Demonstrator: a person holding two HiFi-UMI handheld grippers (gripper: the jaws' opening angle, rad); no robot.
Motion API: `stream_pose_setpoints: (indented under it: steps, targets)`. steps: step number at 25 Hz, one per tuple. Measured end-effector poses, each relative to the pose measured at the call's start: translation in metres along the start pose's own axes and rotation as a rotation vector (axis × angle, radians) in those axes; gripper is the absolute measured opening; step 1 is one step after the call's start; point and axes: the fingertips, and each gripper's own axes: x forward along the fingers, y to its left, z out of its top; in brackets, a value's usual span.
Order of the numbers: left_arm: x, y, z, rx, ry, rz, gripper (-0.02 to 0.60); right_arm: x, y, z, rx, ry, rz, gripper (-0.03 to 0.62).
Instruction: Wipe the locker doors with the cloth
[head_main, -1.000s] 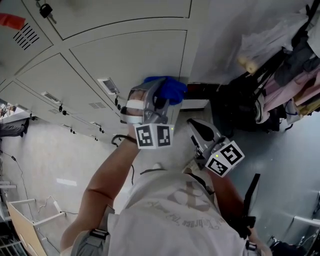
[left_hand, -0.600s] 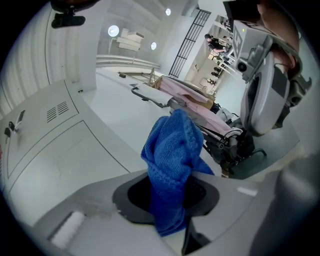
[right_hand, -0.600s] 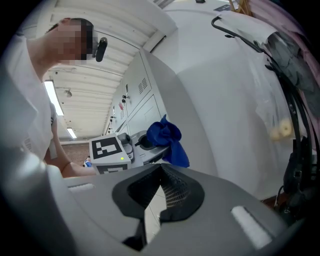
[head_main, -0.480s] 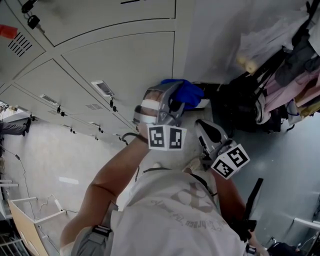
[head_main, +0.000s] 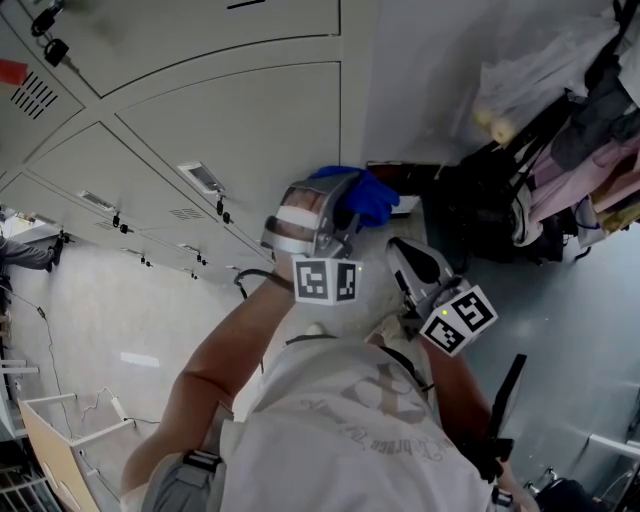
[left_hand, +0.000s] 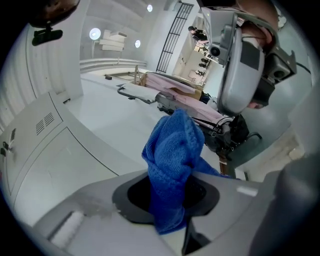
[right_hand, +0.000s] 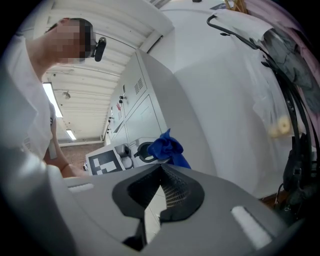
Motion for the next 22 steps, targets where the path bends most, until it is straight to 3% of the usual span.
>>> stream_pose_setpoints:
  steps: [17,22]
  targets:
    - [-0.052,0.035,-0.092,-0.01,0.165,0.057,0.112,0.046,0.032,-0.005,-0.035,0.035,0.095,0.006]
    - [-0.071,0.047,-0.124,-0.049,0.265,0.036,0.112,0.067,0.047,-0.012,-0.031,0.059,0.156,0.008]
